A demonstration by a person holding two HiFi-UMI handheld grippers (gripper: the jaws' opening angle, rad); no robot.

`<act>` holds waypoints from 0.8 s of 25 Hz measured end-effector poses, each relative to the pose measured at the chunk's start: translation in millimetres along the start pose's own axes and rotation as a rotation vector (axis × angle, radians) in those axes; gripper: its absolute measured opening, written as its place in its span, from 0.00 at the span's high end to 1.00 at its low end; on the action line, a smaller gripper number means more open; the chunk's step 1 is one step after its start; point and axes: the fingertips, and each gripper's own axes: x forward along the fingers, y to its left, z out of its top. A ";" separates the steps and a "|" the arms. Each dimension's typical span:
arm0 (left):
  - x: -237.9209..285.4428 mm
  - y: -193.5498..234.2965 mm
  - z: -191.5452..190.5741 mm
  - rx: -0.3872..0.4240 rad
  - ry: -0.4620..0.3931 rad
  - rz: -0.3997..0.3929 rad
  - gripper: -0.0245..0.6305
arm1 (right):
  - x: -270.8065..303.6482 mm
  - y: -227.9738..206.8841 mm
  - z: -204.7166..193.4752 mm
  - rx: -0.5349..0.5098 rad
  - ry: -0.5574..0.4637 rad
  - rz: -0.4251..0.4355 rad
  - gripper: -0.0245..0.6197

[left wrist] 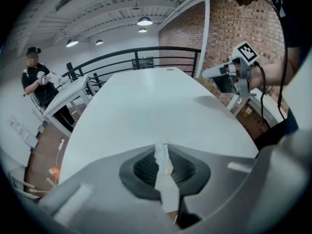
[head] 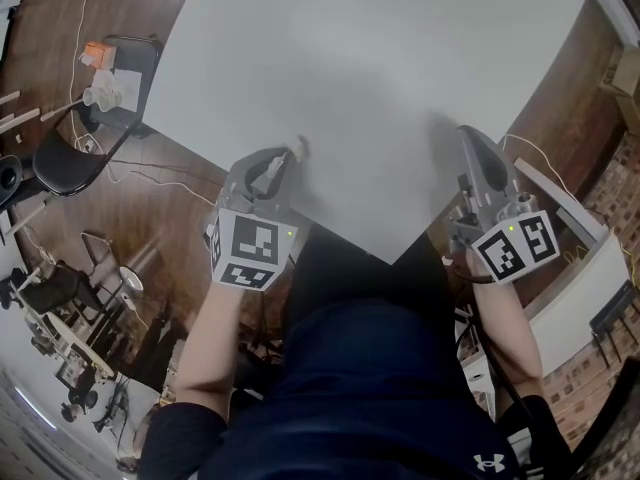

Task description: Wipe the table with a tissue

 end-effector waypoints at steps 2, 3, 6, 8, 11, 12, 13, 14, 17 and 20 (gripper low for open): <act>-3.7 -3.0 0.9 -0.005 -0.010 -0.002 0.93 | -0.6 4.8 2.4 -0.006 -0.005 0.005 0.95; -5.6 -4.5 1.5 -0.009 -0.017 -0.004 0.93 | -1.2 7.3 3.6 -0.009 -0.007 0.007 0.95; -12.1 -8.2 3.7 -0.042 -0.042 -0.012 0.93 | -4.4 14.1 7.1 -0.017 -0.016 0.010 0.95; -16.9 -10.1 6.8 -0.079 -0.065 -0.016 0.93 | -8.1 16.1 10.8 -0.021 -0.025 0.009 0.95; -25.7 -13.0 11.1 -0.133 -0.100 -0.021 0.93 | -15.2 19.3 16.2 -0.025 -0.037 0.007 0.95; -28.9 -13.7 11.3 -0.144 -0.110 -0.024 0.93 | -17.5 21.2 17.6 -0.028 -0.041 0.007 0.95; -32.0 -14.7 11.1 -0.152 -0.118 -0.024 0.93 | -20.0 23.4 18.5 -0.033 -0.045 0.010 0.95; -35.0 -16.0 10.3 -0.157 -0.124 -0.024 0.93 | -22.5 25.5 19.1 -0.037 -0.049 0.014 0.95; -42.2 -18.2 7.6 -0.159 -0.139 -0.016 0.93 | -27.9 31.5 21.2 -0.054 -0.063 0.024 0.95; -51.1 -19.2 9.8 -0.169 -0.157 -0.012 0.93 | -33.4 39.3 29.2 -0.070 -0.079 0.033 0.95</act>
